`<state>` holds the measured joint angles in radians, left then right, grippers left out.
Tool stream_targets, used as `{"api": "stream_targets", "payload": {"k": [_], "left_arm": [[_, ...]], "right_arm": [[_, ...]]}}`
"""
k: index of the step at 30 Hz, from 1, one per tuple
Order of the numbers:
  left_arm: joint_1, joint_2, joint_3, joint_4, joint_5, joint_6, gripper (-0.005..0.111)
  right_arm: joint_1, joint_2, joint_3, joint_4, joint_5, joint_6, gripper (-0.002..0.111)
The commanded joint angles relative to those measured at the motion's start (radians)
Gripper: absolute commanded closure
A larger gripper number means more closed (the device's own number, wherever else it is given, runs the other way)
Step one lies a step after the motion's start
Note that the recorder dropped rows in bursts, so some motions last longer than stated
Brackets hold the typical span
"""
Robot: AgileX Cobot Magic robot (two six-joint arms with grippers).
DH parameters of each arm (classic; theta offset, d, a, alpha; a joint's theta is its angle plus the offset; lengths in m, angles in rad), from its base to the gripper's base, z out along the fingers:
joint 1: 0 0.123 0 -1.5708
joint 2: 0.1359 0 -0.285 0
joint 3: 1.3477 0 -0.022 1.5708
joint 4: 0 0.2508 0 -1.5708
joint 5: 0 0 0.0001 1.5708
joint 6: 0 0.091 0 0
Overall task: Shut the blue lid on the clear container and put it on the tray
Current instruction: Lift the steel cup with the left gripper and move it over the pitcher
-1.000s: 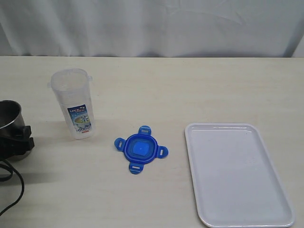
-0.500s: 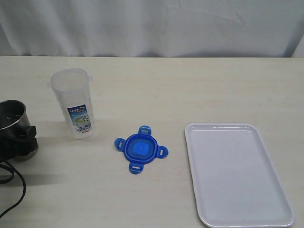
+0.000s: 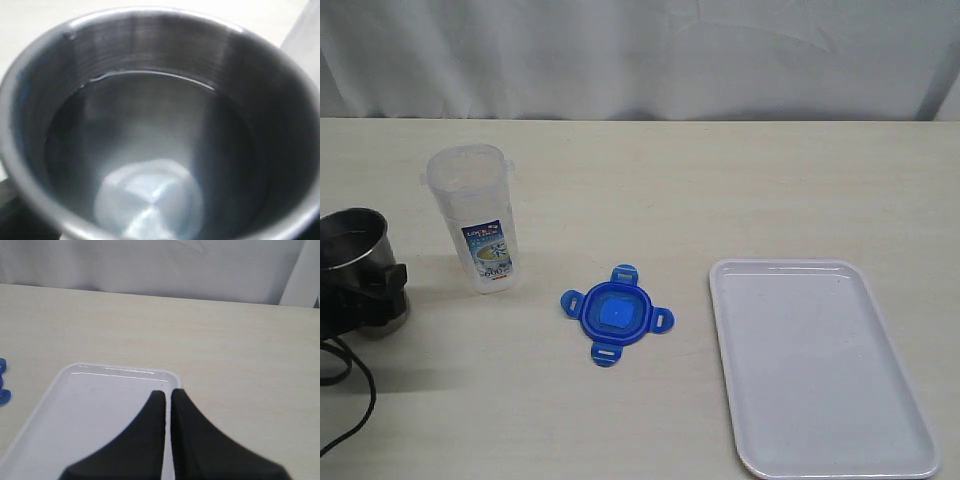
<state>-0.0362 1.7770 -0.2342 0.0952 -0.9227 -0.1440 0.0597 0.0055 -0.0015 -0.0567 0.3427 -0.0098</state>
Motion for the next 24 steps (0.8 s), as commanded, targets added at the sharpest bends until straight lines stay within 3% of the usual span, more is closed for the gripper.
{"api": "stream_targets", "payload": {"k": [1,13,24], "left_arm": [[0.001,-0.093,-0.042,0.0,0.017,0.042,0.107],[0.001,-0.163,-0.177,0.139,0.198,-0.033,0.107],[0.001,-0.163,-0.268,0.153,0.21,-0.037,0.107]], "right_arm": [[0.001,-0.005,0.002,-0.003,-0.001,-0.003,0.104],[0.001,-0.005,0.002,-0.003,-0.001,-0.003,0.104],[0.001,-0.005,0.002,-0.003,-0.001,-0.003,0.104]]}}
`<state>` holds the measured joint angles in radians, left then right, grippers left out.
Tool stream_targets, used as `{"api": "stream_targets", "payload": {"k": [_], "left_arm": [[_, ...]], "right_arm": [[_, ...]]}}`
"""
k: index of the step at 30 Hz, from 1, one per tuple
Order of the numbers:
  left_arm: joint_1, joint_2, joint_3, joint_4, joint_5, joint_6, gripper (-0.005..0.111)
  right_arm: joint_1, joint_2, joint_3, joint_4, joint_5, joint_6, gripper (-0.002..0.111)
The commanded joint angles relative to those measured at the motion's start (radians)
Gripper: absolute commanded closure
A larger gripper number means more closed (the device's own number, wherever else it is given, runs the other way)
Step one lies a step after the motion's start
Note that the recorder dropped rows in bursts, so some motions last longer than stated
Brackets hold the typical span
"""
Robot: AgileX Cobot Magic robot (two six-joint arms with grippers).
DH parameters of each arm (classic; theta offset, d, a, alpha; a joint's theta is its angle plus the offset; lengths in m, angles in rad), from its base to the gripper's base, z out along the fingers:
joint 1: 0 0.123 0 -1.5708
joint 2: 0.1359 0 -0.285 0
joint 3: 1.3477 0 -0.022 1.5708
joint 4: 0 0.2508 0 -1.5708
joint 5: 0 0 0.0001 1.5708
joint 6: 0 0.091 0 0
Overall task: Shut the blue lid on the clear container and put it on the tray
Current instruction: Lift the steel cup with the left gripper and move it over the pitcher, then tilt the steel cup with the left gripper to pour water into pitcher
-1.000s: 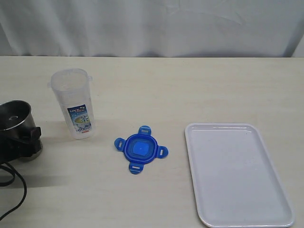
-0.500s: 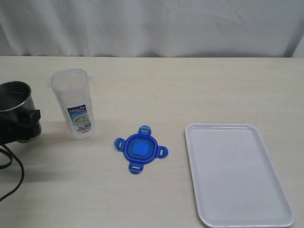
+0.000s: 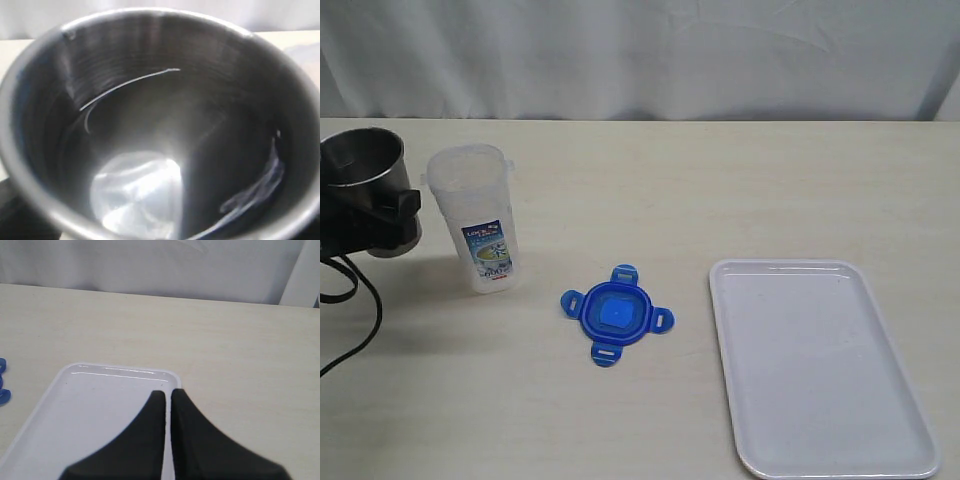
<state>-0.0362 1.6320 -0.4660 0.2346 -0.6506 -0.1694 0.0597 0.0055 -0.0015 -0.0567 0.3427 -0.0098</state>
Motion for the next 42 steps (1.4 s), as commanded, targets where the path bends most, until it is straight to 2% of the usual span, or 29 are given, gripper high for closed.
{"api": "stream_targets", "payload": {"k": [1,8,17,23,34,42], "left_arm": [[0.001,-0.018,-0.046,0.02,-0.062,-0.012,0.107],[0.001,-0.018,-0.099,0.02,-0.057,-0.014,0.107],[0.001,-0.018,-0.194,0.06,0.031,0.016,0.107],[0.001,-0.018,-0.196,0.254,0.012,0.018,0.107],[0.001,-0.018,-0.196,0.26,-0.02,0.246,0.107],[0.001,-0.018,-0.196,0.26,-0.013,0.256,0.107]], "right_arm": [[0.001,-0.005,0.002,-0.003,-0.001,-0.003,0.104],[0.001,-0.005,0.002,-0.003,-0.001,-0.003,0.104],[0.001,-0.005,0.002,-0.003,-0.001,-0.003,0.104],[0.001,-0.005,0.002,-0.003,-0.001,-0.003,0.104],[0.001,-0.005,0.002,-0.003,-0.001,-0.003,0.104],[0.001,-0.005,0.002,-0.003,-0.001,-0.003,0.104]]}}
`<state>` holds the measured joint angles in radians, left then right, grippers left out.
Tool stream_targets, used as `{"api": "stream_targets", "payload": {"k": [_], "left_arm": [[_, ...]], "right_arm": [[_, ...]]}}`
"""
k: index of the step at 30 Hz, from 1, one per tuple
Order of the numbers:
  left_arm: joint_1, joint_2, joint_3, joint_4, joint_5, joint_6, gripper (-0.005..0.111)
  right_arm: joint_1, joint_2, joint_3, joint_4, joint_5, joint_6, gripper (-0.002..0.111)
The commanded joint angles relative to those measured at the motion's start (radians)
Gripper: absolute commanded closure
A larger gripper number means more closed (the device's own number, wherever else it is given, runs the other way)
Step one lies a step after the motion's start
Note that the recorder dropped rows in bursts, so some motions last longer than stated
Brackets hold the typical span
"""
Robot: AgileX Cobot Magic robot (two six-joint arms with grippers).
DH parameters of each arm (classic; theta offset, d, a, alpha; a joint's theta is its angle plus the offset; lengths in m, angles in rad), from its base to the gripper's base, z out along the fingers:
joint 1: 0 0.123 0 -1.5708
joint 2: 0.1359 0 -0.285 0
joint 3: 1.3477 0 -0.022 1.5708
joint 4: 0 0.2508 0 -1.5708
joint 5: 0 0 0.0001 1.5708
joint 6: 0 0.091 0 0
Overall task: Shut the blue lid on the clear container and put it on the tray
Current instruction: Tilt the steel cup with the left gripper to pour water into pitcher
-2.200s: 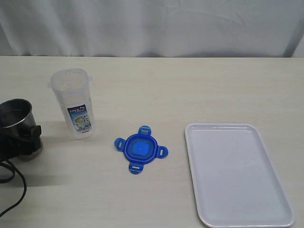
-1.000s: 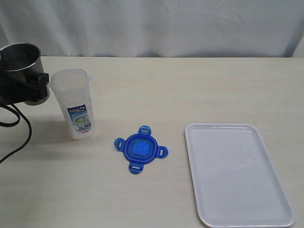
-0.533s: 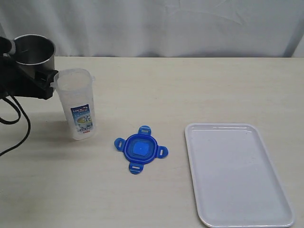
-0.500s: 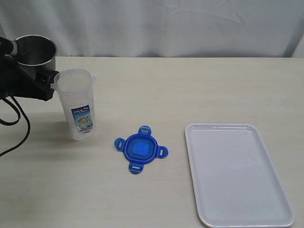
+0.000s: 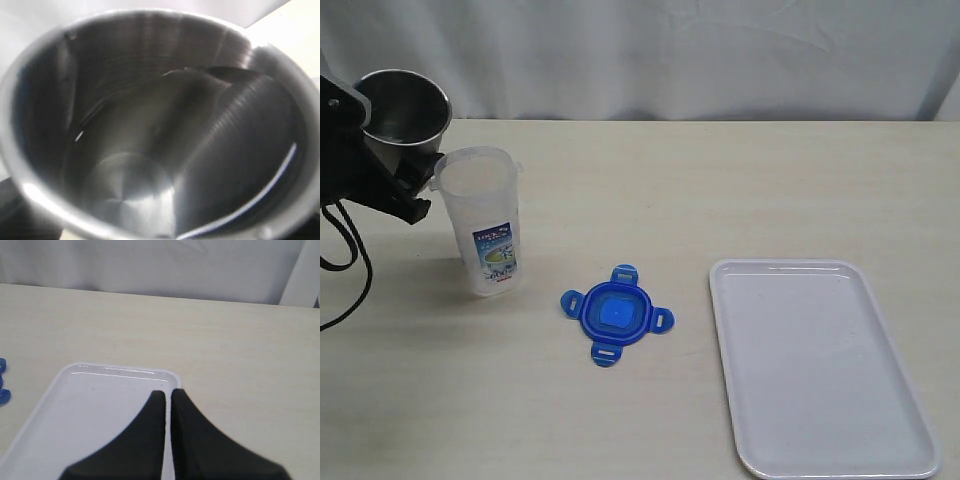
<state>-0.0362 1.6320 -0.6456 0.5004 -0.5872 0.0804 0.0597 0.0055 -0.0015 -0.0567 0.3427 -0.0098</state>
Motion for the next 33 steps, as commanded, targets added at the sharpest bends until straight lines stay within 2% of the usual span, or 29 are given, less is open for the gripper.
{"api": "stream_targets", "payload": {"k": [1,33], "left_arm": [[0.001,-0.018,-0.016,-0.006,-0.074,0.006,0.107],[0.001,-0.018,-0.016,-0.006,-0.007,0.112,0.107]], "right_arm": [[0.001,-0.005,0.002,-0.003,-0.001,-0.003,0.104],[0.001,-0.005,0.002,-0.003,-0.001,-0.003,0.104]]}}
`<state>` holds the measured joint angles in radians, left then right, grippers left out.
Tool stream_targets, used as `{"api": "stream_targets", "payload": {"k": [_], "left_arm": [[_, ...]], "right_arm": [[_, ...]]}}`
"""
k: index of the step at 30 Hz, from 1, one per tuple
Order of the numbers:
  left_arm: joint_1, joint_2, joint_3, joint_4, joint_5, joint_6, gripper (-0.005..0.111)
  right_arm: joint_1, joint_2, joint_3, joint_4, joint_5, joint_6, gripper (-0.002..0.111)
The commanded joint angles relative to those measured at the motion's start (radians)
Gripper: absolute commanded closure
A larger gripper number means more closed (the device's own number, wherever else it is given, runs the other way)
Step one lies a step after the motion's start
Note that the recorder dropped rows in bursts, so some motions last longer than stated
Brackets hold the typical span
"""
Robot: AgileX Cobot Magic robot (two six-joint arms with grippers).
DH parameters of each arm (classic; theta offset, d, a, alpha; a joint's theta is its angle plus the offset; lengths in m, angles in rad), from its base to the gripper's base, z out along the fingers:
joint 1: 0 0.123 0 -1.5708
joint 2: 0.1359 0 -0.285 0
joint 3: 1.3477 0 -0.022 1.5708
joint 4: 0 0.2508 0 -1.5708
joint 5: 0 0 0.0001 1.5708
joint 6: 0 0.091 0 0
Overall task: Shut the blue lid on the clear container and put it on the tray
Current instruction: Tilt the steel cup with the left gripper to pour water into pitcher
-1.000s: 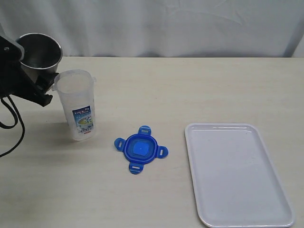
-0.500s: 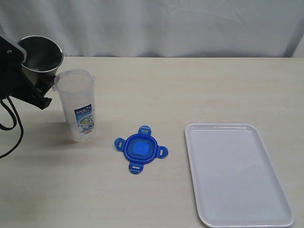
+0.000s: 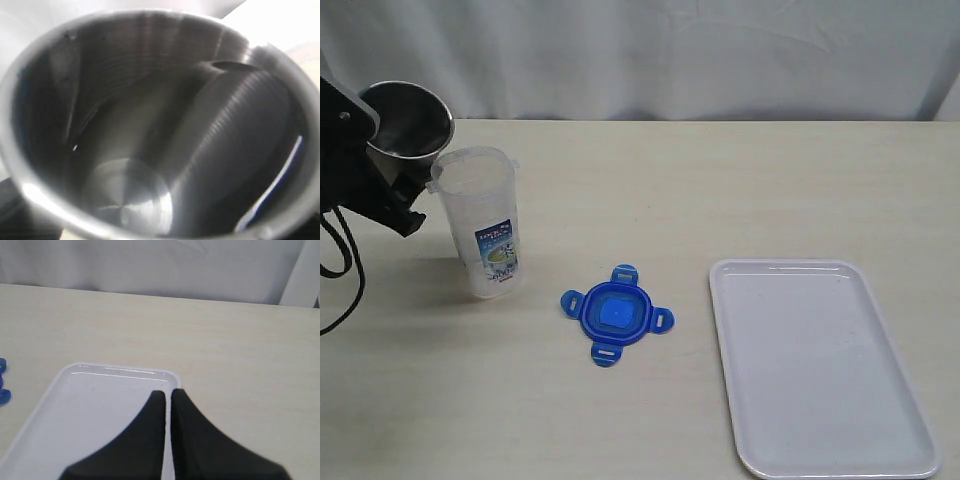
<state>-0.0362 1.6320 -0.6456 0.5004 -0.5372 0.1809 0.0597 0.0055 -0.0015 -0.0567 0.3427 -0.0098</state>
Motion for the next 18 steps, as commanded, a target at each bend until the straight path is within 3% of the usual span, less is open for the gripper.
{"api": "stream_targets", "payload": {"k": [1,18], "left_arm": [[0.001,-0.018,-0.016,-0.006,-0.052,0.018,0.107],[0.001,-0.018,-0.016,-0.004,0.0,0.078,0.107]], "right_arm": [[0.001,-0.005,0.002,-0.003,-0.001,-0.003,0.104],[0.001,-0.005,0.002,-0.003,-0.001,-0.003,0.104]]}}
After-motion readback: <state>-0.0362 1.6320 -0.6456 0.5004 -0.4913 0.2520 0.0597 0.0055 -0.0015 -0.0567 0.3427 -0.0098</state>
